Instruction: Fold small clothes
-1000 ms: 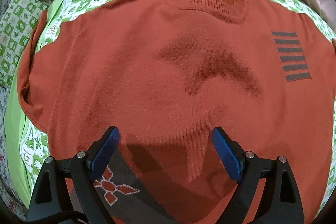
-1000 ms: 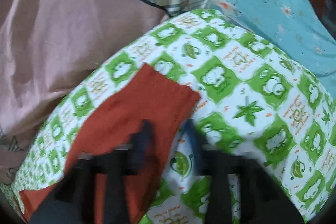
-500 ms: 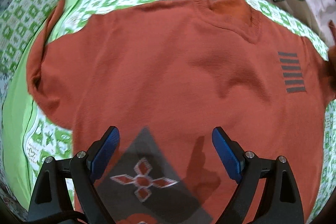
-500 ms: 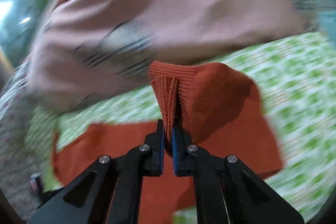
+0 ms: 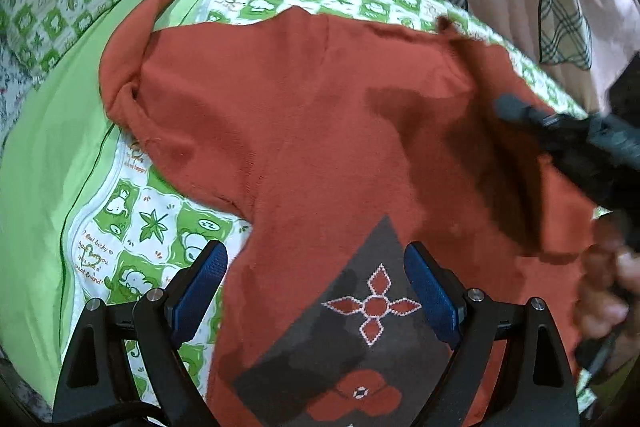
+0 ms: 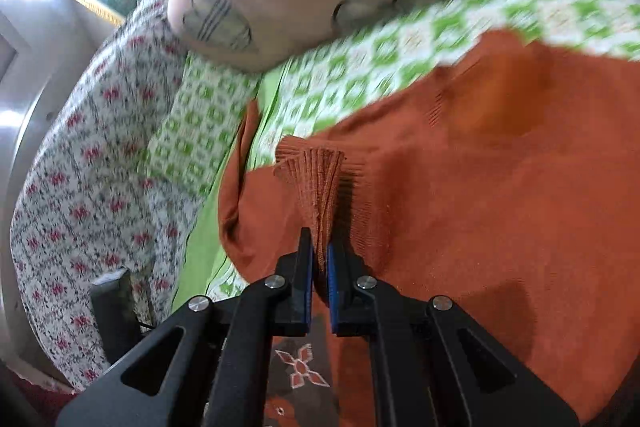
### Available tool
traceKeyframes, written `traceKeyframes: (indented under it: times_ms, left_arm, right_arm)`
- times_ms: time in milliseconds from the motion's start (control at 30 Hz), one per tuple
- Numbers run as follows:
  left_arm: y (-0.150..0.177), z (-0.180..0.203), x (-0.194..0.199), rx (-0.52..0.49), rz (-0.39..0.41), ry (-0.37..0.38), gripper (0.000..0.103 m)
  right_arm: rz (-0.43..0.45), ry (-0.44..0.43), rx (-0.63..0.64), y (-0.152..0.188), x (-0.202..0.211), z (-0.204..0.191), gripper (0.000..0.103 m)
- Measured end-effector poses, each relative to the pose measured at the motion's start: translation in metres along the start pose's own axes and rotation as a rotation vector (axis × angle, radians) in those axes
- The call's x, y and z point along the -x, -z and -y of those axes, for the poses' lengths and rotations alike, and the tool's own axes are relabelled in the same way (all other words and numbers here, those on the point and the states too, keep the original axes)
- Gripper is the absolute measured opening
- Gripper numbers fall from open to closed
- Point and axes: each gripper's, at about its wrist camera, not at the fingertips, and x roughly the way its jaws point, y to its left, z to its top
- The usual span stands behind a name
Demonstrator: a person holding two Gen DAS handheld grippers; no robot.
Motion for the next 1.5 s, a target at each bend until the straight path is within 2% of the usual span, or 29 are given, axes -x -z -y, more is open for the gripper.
traceKeyframes:
  times_ms: [167,233,267,367,500,633,667,700,733,767,800,867,933,1033,1133,1200,1267,1300,1333,1400,1500]
  left_arm:
    - [-0.009,-0.002,-0.001,0.006,0.014,0.11,0.091]
    - [-0.016,0.004,-0.008,0.003,0.006,0.162,0.091]
    - [-0.018,0.006,-0.012,-0.001,0.001,0.178,0.091]
    - [-0.027,0.025,-0.033,-0.017,-0.026,0.223,0.091]
    - [-0.045,0.041,-0.068,-0.009,-0.068,0.242,0.091]
    - [-0.07,0.047,-0.094,0.039,-0.029,0.272,0.088]
    - [-0.074,0.049,-0.096,0.041,-0.011,0.29,0.083]
    - [-0.077,0.05,-0.096,0.038,0.003,0.305,0.064]
    - [-0.081,0.054,-0.098,0.019,0.011,0.323,0.037]
    - [-0.083,0.055,-0.097,0.008,0.007,0.334,0.023]
    - [-0.085,0.056,-0.096,-0.006,0.007,0.345,0.001]
    - [-0.084,0.056,-0.079,-0.032,0.057,0.349,0.002]
    - [-0.08,0.05,-0.048,-0.057,0.146,0.328,0.002]
    - [-0.071,0.022,-0.028,-0.013,0.206,0.322,0.002]
    - [-0.062,0.0,-0.047,0.015,0.135,0.274,0.002]
    - [-0.058,-0.002,-0.051,0.017,0.129,0.254,0.002]
    - [-0.057,-0.001,-0.044,0.016,0.165,0.236,0.002]
    - [-0.058,0.0,-0.042,0.023,0.172,0.237,0.002]
    - [-0.059,0.0,-0.042,0.028,0.171,0.234,0.002]
    - [-0.057,-0.002,-0.044,0.034,0.165,0.223,0.002]
    - [-0.053,-0.005,-0.045,0.045,0.148,0.22,0.002]
  right_arm:
    - [-0.102,0.029,-0.045,0.012,-0.035,0.011,0.013]
    - [-0.138,0.034,-0.074,0.015,-0.04,0.015,0.021]
    - [-0.14,0.034,-0.079,0.016,-0.038,0.017,0.022]
    - [-0.099,0.029,-0.072,0.017,-0.014,0.019,0.024]
    - [-0.026,0.062,-0.105,0.025,0.031,0.03,0.024]
    - [0.031,0.11,-0.163,0.041,0.078,0.051,0.024]
    - [0.039,0.122,-0.175,0.044,0.086,0.055,0.024]
    - [0.05,0.14,-0.192,0.048,0.096,0.061,0.024]
    - [0.058,0.153,-0.207,0.051,0.103,0.067,0.024]
    - [0.068,0.164,-0.223,0.054,0.11,0.072,0.024]
    - [0.078,0.174,-0.237,0.056,0.116,0.076,0.024]
    - [0.094,0.186,-0.256,0.058,0.125,0.083,0.024]
    - [0.108,0.204,-0.261,0.058,0.135,0.088,0.024]
    - [0.143,0.251,-0.249,0.056,0.154,0.094,0.024]
    - [0.172,0.329,-0.242,0.051,0.168,0.105,0.024]
    - [0.176,0.392,-0.242,0.046,0.173,0.113,0.024]
    - [0.181,0.475,-0.23,0.036,0.178,0.123,0.031]
    - [0.185,0.492,-0.229,0.033,0.18,0.127,0.046]
    - [0.195,0.51,-0.228,0.027,0.183,0.132,0.055]
    - [0.214,0.53,-0.215,0.018,0.187,0.142,0.056]
    - [0.189,0.571,-0.186,0.002,0.179,0.157,0.056]
